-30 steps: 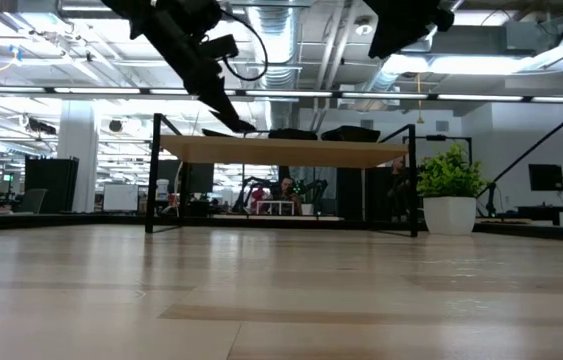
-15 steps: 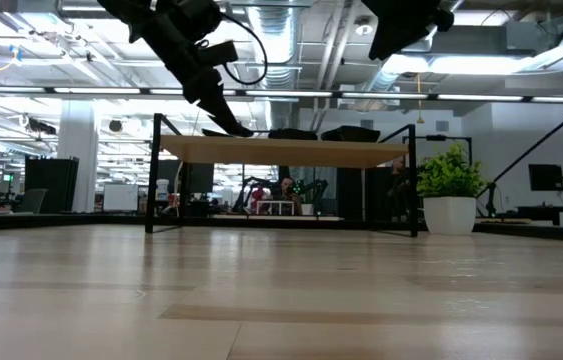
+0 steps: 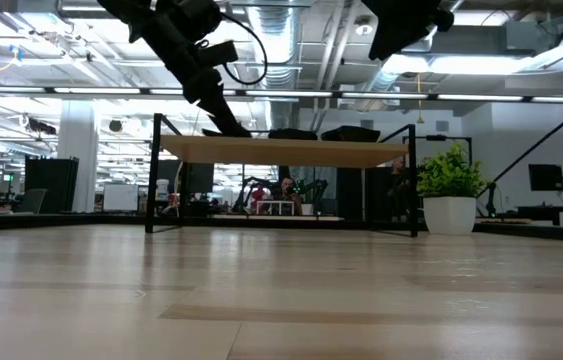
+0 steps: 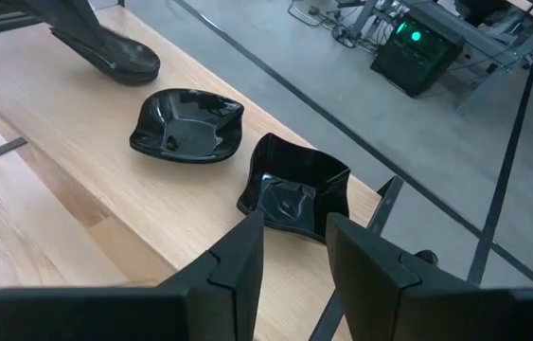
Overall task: Pick & Place Mini shaped plates
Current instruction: Stack the black drop shaped plate on the black drop shaped plate on the shelf, then return to Home Position
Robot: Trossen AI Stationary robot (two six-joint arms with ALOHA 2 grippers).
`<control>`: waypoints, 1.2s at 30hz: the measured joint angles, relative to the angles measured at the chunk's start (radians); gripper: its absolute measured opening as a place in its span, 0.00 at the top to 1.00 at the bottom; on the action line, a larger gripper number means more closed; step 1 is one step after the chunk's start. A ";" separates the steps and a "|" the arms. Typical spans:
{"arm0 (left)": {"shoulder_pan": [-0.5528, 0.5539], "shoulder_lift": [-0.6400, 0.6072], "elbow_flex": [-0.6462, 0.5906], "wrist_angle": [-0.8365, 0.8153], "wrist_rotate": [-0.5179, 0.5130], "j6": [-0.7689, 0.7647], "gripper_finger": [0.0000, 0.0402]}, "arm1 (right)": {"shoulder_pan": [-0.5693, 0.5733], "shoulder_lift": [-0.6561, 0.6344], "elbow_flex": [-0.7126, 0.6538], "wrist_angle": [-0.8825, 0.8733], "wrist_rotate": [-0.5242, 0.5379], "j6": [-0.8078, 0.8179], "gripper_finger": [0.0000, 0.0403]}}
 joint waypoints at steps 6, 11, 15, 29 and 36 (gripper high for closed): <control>0.000 0.000 0.000 0.000 -0.021 0.000 0.89 | 0.000 0.000 0.000 0.000 0.000 0.000 0.72; 0.000 0.000 0.000 0.000 -0.022 0.000 0.85 | 0.000 0.000 0.000 0.001 0.000 0.001 0.72; 0.000 0.000 0.000 0.000 -0.022 0.000 0.82 | 0.000 0.000 0.000 0.001 0.000 0.003 0.72; -0.011 -0.259 -0.001 0.008 0.053 -0.195 0.81 | 0.003 0.000 -0.001 0.092 0.000 -0.073 0.72; -0.011 -0.421 -0.025 -0.017 0.213 -0.448 0.81 | 0.023 -0.001 0.000 0.098 -0.093 -0.031 0.72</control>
